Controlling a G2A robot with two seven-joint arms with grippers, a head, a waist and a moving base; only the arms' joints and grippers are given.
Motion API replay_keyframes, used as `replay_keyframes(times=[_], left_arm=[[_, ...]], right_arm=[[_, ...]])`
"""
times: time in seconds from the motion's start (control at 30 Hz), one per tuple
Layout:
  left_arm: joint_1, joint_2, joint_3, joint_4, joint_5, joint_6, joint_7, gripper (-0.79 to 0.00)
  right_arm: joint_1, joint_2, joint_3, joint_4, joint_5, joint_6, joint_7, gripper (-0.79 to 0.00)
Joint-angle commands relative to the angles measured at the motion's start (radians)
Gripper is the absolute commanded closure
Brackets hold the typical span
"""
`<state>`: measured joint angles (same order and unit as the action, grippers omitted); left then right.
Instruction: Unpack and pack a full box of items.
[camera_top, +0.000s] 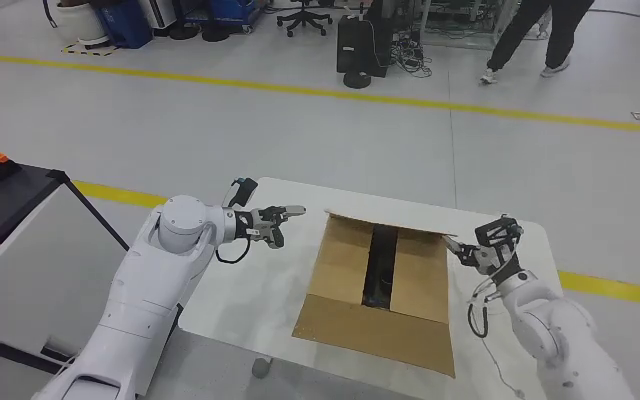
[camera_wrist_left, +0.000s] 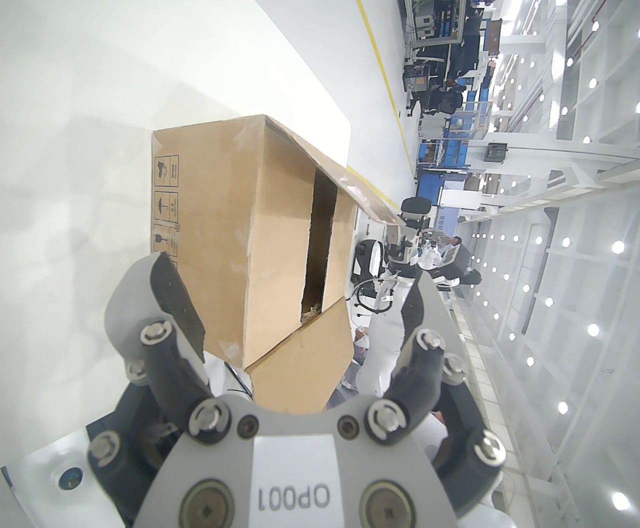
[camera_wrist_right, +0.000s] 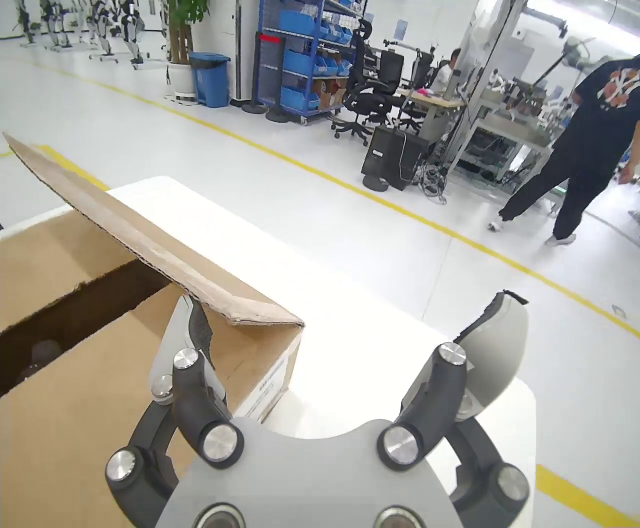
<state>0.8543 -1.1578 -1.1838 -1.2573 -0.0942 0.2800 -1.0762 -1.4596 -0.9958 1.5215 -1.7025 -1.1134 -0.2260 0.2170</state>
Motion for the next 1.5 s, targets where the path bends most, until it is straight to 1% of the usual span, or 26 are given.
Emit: replay_keyframes(times=[0.0, 0.1, 0.23, 0.5, 0.57, 0.63, 0.7, 1.03, 1.2, 1.37, 1.47], left_arm=[[0.0, 0.0, 0.0, 0.0, 0.0, 0.0, 0.0, -0.785], [0.0, 0.0, 0.0, 0.0, 0.0, 0.0, 0.0, -0.785], [0.0, 0.0, 0.0, 0.0, 0.0, 0.0, 0.0, -0.785], [0.0, 0.0, 0.0, 0.0, 0.0, 0.0, 0.0, -0.785], [0.0, 0.0, 0.0, 0.0, 0.0, 0.0, 0.0, -0.785], [0.0, 0.0, 0.0, 0.0, 0.0, 0.0, 0.0, -0.785], [0.0, 0.0, 0.0, 0.0, 0.0, 0.0, 0.0, -0.785], [0.0, 0.0, 0.0, 0.0, 0.0, 0.0, 0.0, -0.785], [0.0, 0.0, 0.0, 0.0, 0.0, 0.0, 0.0, -0.785], [0.0, 0.0, 0.0, 0.0, 0.0, 0.0, 0.0, -0.785], [0.0, 0.0, 0.0, 0.0, 0.0, 0.0, 0.0, -0.785]], right_arm=[[0.028, -0.004, -0.01, 0.009, 0.034, 0.031, 0.056, -0.785], [0.073, -0.011, -0.023, 0.024, 0.104, 0.069, 0.119, -0.785], [0.122, -0.018, -0.031, 0.05, 0.159, 0.117, 0.192, -0.785], [0.241, -0.033, -0.079, 0.14, 0.201, 0.214, 0.316, -0.785], [0.267, -0.036, -0.093, 0.164, 0.197, 0.225, 0.344, -0.785], [0.298, -0.037, -0.11, 0.184, 0.155, 0.242, 0.374, -0.785], [0.323, -0.042, -0.123, 0.202, 0.175, 0.248, 0.403, -0.785], [0.414, -0.054, -0.187, 0.279, 0.108, 0.293, 0.49, -0.785], [0.448, -0.059, -0.221, 0.32, 0.051, 0.312, 0.552, -0.785], [0.457, -0.062, -0.223, 0.334, 0.046, 0.315, 0.567, -0.785], [0.453, -0.061, -0.209, 0.333, 0.054, 0.299, 0.586, -0.785]])
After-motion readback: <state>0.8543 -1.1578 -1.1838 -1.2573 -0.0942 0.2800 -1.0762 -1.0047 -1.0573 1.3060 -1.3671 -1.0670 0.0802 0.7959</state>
